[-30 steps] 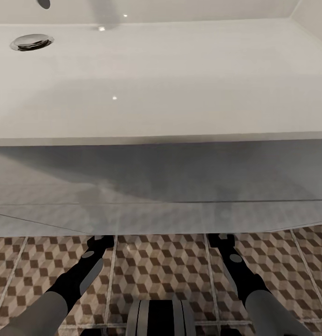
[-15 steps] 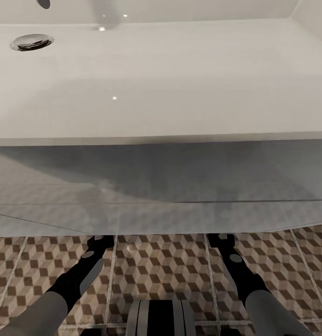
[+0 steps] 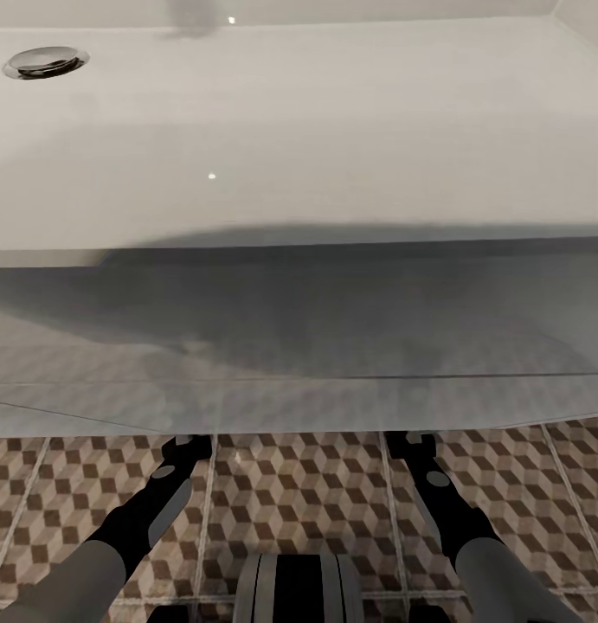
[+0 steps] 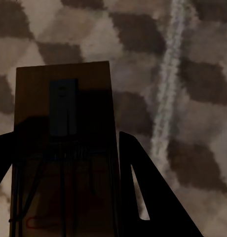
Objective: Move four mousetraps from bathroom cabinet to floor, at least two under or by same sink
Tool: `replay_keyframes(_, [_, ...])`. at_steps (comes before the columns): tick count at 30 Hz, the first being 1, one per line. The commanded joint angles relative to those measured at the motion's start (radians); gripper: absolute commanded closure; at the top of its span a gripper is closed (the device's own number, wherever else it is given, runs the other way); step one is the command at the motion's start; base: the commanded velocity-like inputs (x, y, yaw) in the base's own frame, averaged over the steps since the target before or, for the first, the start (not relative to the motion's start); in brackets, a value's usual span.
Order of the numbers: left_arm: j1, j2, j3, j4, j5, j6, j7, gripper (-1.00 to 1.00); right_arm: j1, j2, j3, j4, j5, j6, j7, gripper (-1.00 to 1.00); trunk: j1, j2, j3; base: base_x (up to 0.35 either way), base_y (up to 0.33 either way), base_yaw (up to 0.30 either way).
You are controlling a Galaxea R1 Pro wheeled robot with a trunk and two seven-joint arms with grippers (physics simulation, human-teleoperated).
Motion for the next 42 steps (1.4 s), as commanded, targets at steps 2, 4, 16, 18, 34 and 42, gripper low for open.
replay_keyframes(2, [0.0,0.002,-0.008,-0.002,0.004,0.003,0.009,1.0,-0.001,0.001,-0.005,0.001,0.009,-0.004,0.001,1.0,0.0,0.0,-0.001,0.0,0.0,0.0])
replay_keyframes(4, [0.0,0.002,-0.008,-0.002,0.004,0.003,0.009,1.0,-0.001,0.001,-0.005,0.001,0.009,-0.004,0.001,1.0,0.0,0.0,-0.001,0.0,0.0,0.0])
replay_keyframes(16, [0.0,0.001,-0.008,-0.002,0.004,0.003,0.009,1.0,-0.001,0.001,-0.005,0.001,0.009,-0.004,0.001,1.0,0.0,0.0,-0.001,0.0,0.0,0.0])
replay_keyframes(18, [0.0,0.001,-0.008,-0.002,0.004,0.003,0.01,1.0,-0.001,0.001,-0.005,0.001,0.01,-0.004,0.001,1.0,0.0,0.0,-0.001,0.0,0.0,0.0])
replay_keyframes(34, [-0.001,0.001,-0.008,-0.002,0.004,0.003,0.009,1.0,-0.001,0.001,-0.003,0.001,0.011,-0.004,0.001,1.0,0.002,-0.001,-0.016,0.0,0.0,0.0])
replay_keyframes(42, [0.0,0.0,-0.008,-0.002,0.004,0.003,0.009,1.0,-0.001,0.001,-0.003,0.001,0.011,-0.004,0.001,1.0,0.002,-0.001,-0.016,0.0,0.0,0.0])
